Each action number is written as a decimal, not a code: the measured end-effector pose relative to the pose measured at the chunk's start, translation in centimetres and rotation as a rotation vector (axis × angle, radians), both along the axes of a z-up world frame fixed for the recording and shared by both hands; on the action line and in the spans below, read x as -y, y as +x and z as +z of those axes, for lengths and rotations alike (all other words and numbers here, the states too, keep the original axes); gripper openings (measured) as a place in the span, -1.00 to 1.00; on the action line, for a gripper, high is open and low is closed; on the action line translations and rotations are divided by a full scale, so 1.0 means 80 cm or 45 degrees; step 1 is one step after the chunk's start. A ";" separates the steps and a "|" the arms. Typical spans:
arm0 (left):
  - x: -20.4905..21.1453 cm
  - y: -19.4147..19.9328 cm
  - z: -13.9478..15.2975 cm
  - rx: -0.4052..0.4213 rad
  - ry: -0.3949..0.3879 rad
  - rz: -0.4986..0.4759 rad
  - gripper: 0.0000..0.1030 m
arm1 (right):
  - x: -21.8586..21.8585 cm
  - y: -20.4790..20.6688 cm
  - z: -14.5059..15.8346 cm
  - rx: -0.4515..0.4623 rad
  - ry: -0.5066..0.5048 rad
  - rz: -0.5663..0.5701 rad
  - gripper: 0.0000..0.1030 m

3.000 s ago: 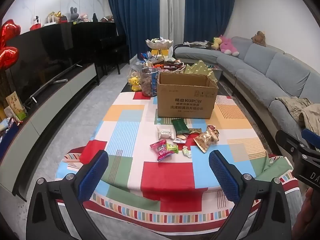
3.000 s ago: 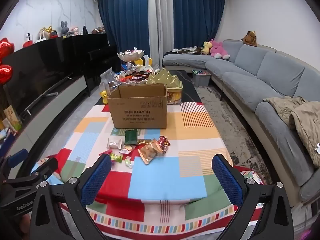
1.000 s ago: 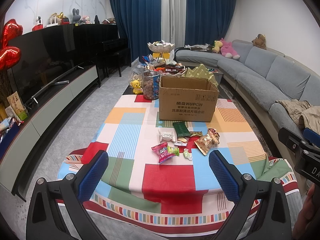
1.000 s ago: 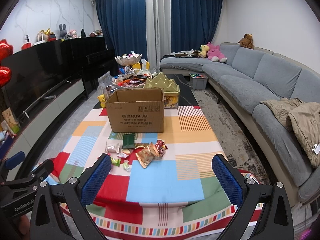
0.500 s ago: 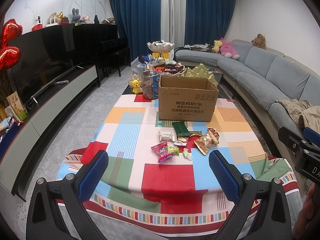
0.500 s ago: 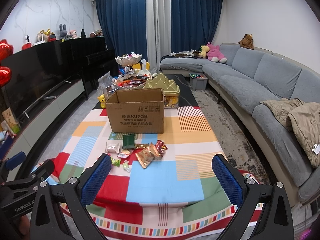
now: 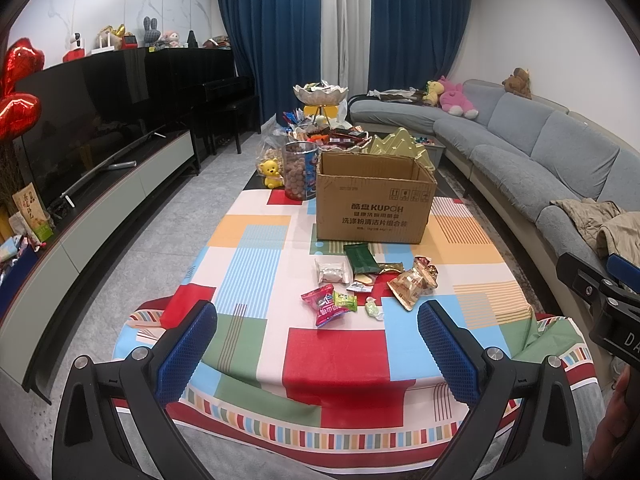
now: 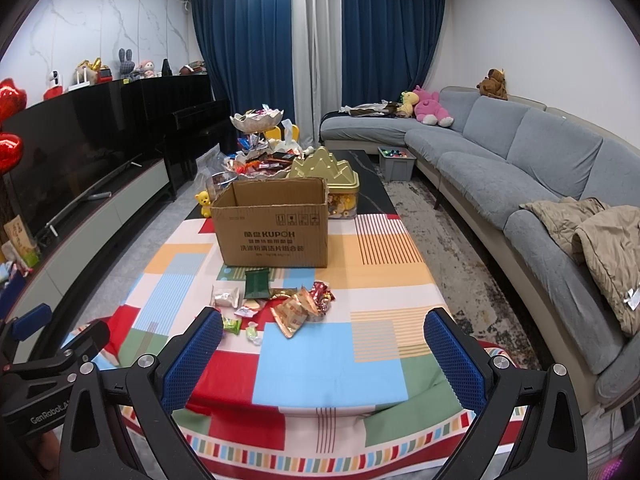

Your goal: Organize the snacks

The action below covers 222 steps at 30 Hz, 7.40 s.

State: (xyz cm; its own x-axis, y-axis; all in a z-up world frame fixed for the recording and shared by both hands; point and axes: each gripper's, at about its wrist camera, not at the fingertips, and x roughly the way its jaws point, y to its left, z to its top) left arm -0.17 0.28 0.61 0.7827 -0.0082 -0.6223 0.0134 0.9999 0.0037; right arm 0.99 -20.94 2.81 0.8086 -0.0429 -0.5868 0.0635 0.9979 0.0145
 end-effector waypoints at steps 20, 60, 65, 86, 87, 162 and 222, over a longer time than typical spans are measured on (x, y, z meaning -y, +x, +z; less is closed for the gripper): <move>0.001 0.009 0.003 -0.015 0.009 0.008 0.99 | 0.004 0.007 0.006 -0.008 -0.014 0.001 0.98; -0.007 0.150 -0.070 -0.291 0.037 0.081 0.98 | -0.023 0.145 -0.067 -0.185 -0.169 0.099 0.98; -0.005 0.165 -0.082 -0.318 0.043 0.072 0.98 | -0.024 0.159 -0.079 -0.205 -0.192 0.112 0.98; -0.012 0.224 -0.174 -0.528 -0.011 0.129 0.87 | -0.047 0.216 -0.151 -0.302 -0.310 0.231 0.98; -0.011 0.227 -0.177 -0.537 -0.016 0.129 0.87 | -0.047 0.217 -0.154 -0.305 -0.314 0.235 0.98; 0.008 0.261 -0.241 -0.611 -0.006 0.037 -0.04 | -0.067 0.274 -0.242 -0.474 -0.239 0.378 -0.03; 0.036 0.367 -0.036 -0.365 -0.035 -0.038 -0.04 | -0.031 0.353 -0.034 -0.271 -0.086 0.198 -0.03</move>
